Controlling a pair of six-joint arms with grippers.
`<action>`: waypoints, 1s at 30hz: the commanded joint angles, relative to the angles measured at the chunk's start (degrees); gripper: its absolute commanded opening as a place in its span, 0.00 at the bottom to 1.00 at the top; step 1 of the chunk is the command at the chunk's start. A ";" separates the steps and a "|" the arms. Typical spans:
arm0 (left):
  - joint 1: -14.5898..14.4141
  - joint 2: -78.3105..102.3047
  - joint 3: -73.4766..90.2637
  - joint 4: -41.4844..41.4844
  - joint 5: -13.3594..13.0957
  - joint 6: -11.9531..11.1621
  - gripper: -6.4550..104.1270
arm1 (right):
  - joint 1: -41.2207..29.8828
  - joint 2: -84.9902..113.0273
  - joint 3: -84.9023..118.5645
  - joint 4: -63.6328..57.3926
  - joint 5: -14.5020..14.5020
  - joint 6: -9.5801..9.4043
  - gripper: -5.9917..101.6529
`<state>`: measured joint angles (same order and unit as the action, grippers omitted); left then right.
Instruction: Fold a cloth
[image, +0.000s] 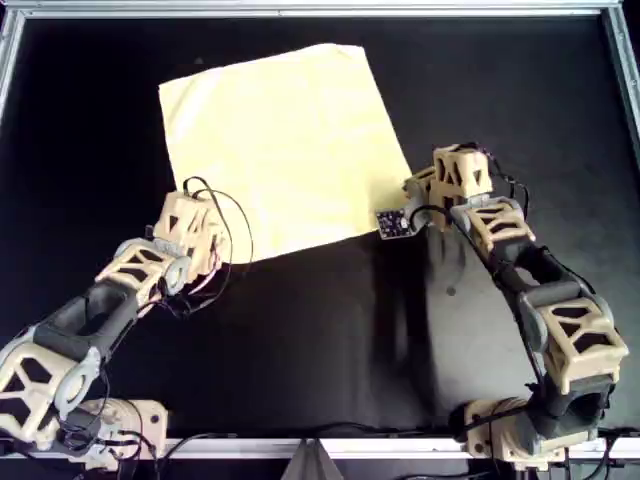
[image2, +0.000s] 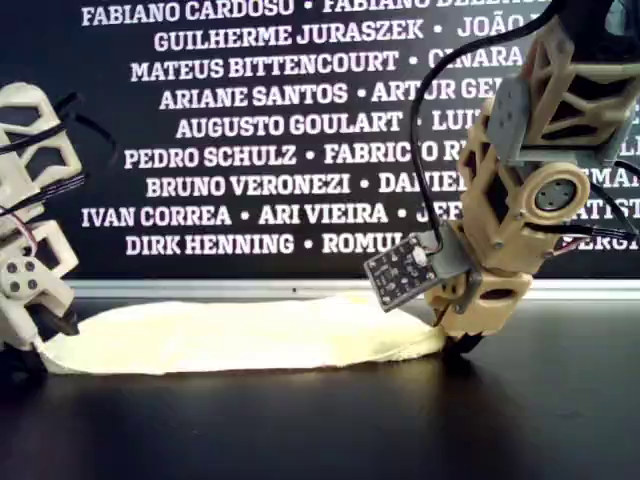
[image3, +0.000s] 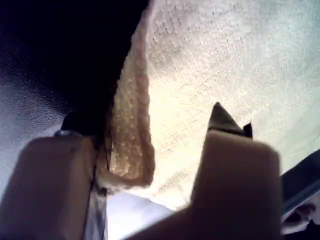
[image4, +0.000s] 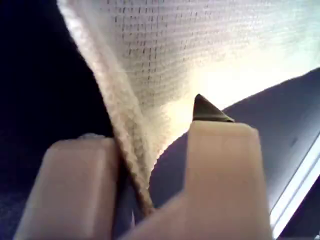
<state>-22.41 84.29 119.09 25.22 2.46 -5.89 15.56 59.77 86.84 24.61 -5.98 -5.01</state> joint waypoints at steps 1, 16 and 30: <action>-1.32 0.26 0.18 -0.26 -0.44 0.18 0.67 | -0.18 1.67 -2.81 -1.93 -0.35 0.09 0.38; -0.97 -0.26 -2.90 -0.26 0.62 0.26 0.11 | -0.18 1.93 -2.99 -2.11 -0.53 0.62 0.07; -1.23 0.44 -2.20 0.09 0.70 1.32 0.06 | -0.44 3.08 0.00 -1.49 -0.44 0.62 0.07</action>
<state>-22.41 84.29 116.72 25.22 2.90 -4.83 15.56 59.77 86.84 24.61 -6.15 -4.48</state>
